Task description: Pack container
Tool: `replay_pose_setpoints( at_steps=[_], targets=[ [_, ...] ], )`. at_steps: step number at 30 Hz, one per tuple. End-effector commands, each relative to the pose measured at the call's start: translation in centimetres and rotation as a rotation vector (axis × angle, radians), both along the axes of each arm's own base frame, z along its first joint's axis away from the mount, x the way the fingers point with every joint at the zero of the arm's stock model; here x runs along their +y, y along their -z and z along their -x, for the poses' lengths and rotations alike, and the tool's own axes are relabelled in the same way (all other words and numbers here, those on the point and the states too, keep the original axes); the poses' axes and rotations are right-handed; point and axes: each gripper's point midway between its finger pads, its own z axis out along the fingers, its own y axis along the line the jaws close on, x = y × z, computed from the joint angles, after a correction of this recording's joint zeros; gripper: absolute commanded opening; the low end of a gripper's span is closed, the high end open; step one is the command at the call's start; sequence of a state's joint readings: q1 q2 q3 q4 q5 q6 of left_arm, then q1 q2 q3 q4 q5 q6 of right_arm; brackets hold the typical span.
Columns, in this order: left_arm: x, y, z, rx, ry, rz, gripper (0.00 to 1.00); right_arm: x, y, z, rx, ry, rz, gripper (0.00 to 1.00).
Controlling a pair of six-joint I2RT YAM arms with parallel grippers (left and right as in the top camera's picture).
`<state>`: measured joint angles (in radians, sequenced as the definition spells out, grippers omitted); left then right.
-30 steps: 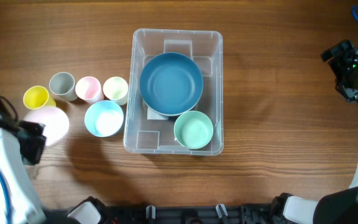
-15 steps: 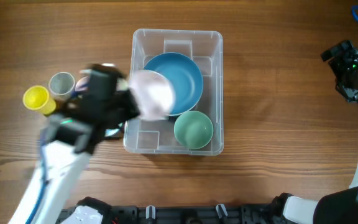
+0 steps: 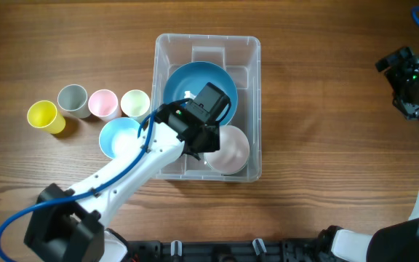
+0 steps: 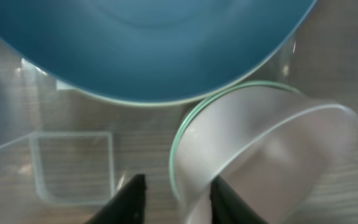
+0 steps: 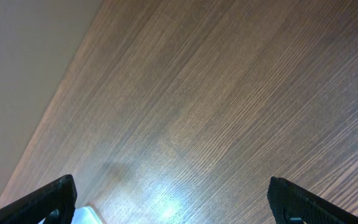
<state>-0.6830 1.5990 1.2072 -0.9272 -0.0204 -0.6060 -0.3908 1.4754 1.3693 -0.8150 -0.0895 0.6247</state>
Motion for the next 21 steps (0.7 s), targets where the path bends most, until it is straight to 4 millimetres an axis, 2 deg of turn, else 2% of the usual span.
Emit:
replay_pose_setpoints(
  at_steps=[1, 3, 5, 6, 8, 9, 10, 13, 14, 17, 21],
  targets=[
    [3.1, -5.2, -1.5, -0.107, -0.090, 0.021, 0.62, 0.0, 0.2, -0.2, 0.001, 0.002, -0.012, 1.00],
    [6.7, -7.0, -1.9, -0.142, -0.194, 0.003, 0.66, 0.0, 0.2, -0.2, 0.001, 0.003, -0.012, 1.00],
    [10.3, -8.1, -2.1, -0.154, -0.299, 0.002, 0.67, 0.0, 0.2, -0.2, 0.001, 0.002, -0.012, 1.00],
    [12.7, -8.7, -2.4, -0.161, -0.377, 0.003, 0.64, 0.0, 0.2, -0.2, 0.001, 0.002, -0.012, 1.00],
    [14.2, -9.2, -3.0, -0.155, -0.425, 0.080, 0.43, 0.0, 0.2, -0.2, 0.001, 0.002, -0.012, 1.00],
    [13.5, -9.3, -3.1, -0.142, -0.388, 0.130, 0.36, 0.0, 0.2, -0.2, 0.001, 0.003, -0.012, 1.00],
    [11.7, -8.9, -3.3, -0.104, -0.331, 0.206, 0.25, 0.0, 0.2, -0.2, 0.001, 0.002, -0.013, 0.99],
    [9.3, -7.3, -3.2, -0.064, -0.260, 0.200, 0.09, 0.0, 0.2, -0.2, 0.001, 0.002, -0.012, 1.00],
    [7.9, -6.4, -3.2, -0.052, -0.218, 0.197, 0.04, 0.0, 0.2, -0.2, 0.001, 0.002, -0.013, 0.99],
    [4.8, -3.8, -2.8, -0.023, -0.124, 0.152, 0.04, 0.0, 0.2, -0.2, 0.001, 0.003, -0.012, 0.99],
    [1.7, -1.2, -2.1, 0.010, -0.031, 0.118, 0.04, 0.0, 0.2, -0.2, 0.001, 0.002, -0.012, 1.00]
  ],
)
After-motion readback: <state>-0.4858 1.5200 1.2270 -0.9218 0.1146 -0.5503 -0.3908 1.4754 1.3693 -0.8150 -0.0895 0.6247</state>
